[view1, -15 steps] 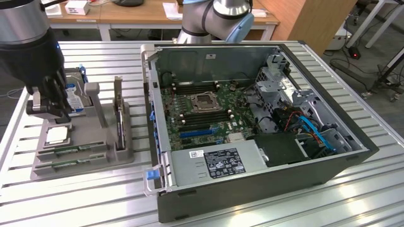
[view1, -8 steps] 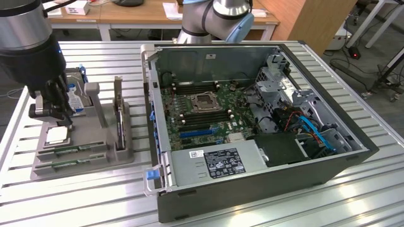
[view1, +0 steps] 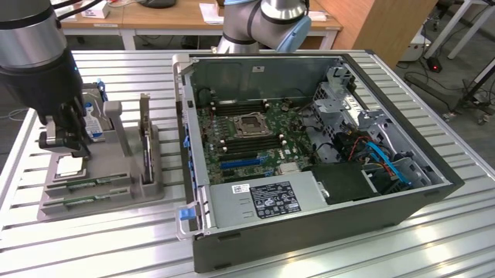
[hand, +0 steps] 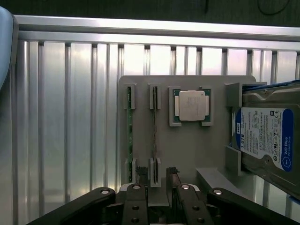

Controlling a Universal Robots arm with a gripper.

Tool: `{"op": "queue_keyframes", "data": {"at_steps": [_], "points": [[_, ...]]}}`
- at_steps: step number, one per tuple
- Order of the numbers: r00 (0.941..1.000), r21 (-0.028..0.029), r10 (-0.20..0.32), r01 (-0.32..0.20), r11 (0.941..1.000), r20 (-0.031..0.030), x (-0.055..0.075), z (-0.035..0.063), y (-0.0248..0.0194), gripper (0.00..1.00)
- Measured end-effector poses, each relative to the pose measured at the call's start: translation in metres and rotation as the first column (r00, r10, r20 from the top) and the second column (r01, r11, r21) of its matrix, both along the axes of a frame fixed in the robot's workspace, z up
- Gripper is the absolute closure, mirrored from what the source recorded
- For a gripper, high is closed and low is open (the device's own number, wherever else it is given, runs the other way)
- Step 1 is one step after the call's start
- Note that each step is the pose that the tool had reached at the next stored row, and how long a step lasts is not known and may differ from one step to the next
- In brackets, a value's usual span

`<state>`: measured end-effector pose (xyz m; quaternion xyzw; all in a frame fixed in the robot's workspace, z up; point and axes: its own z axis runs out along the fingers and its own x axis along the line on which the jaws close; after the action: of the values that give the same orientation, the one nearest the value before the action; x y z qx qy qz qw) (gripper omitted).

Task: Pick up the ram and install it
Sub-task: 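Pick up the ram and move it above insertion slot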

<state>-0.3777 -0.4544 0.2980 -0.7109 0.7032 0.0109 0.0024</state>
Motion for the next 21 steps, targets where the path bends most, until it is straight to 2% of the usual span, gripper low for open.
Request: {"op": "queue_keyframes", "data": {"at_steps": [6, 21], "points": [[1.0, 0.0, 0.002, -0.002, 1.0, 0.0, 0.0, -0.007, 0.0, 0.71], [1.0, 0.0, 0.007, -0.007, 1.0, 0.0, 0.0, -0.0324, 0.0, 0.71]]}}
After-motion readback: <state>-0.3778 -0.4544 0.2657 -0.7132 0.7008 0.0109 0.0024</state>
